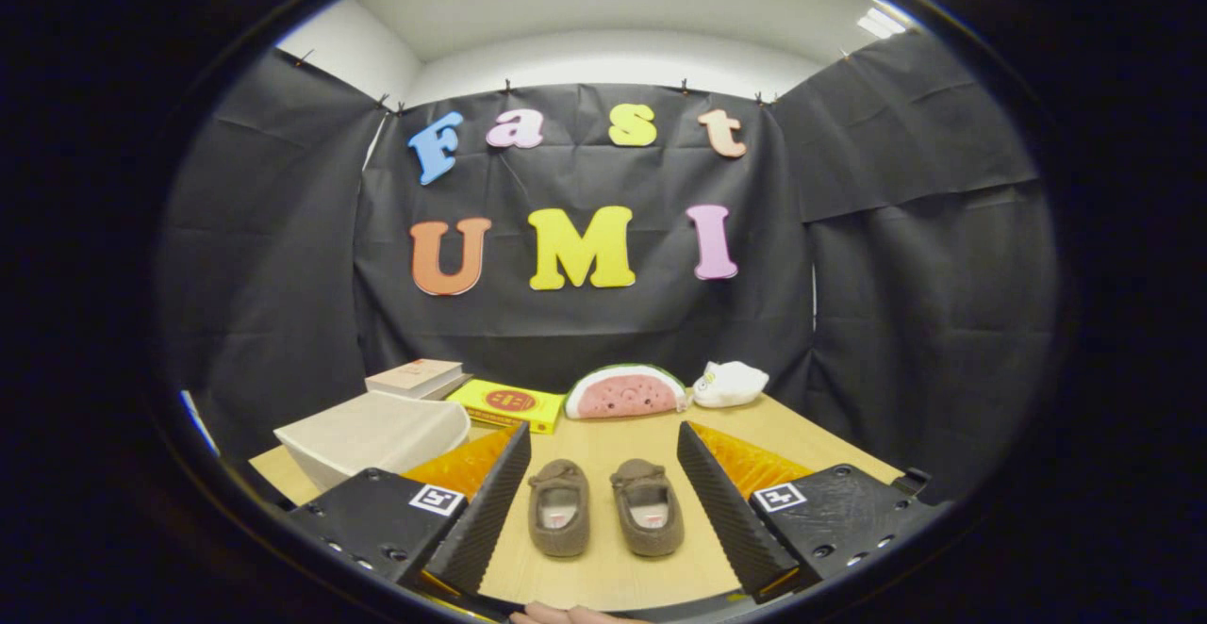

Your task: Open the storage box then place both shoes into the box .Put the left shoe in first, then the right shoe, with the right side of both shoes facing outward in a uniform manner.

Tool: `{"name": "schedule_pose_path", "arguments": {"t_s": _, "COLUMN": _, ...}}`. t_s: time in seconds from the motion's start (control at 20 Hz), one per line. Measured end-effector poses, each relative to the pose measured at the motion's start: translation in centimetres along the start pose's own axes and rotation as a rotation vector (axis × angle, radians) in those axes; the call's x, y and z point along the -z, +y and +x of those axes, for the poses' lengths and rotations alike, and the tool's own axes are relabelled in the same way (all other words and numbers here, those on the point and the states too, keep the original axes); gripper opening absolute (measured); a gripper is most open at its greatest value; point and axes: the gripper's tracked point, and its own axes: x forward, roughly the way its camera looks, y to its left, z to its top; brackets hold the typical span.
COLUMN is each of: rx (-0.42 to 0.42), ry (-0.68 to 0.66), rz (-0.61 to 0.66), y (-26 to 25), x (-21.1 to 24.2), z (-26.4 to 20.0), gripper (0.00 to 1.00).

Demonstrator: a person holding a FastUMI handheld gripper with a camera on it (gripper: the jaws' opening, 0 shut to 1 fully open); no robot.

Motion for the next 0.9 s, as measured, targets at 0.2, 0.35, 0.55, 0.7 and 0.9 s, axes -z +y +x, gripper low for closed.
{"name": "schedule_pose_path", "arguments": {"t_s": 0.2, "rx": -0.089, "ry": 0.058, "rz": 0.040, "y": 2.5, "x": 1.2, "z": 4.8, "gripper": 0.95}}
{"name": "schedule_pose_path", "arguments": {"t_s": 0.35, "rx": -0.190, "ry": 0.135, "rz": 0.078, "y": 5.8, "x": 3.2, "z": 8.7, "gripper": 0.95}}
{"name": "schedule_pose_path", "arguments": {"t_s": 0.55, "rx": -0.394, "ry": 0.273, "rz": 0.217, "y": 11.4, "x": 6.3, "z": 13.1, "gripper": 0.95}}
{"name": "schedule_pose_path", "arguments": {"t_s": 0.7, "rx": -0.519, "ry": 0.354, "rz": 0.327, "y": 14.0, "x": 8.2, "z": 15.4, "gripper": 0.95}}
{"name": "schedule_pose_path", "arguments": {"t_s": 0.9, "rx": -0.671, "ry": 0.452, "rz": 0.484, "y": 17.0, "x": 9.8, "z": 17.1, "gripper": 0.95}}
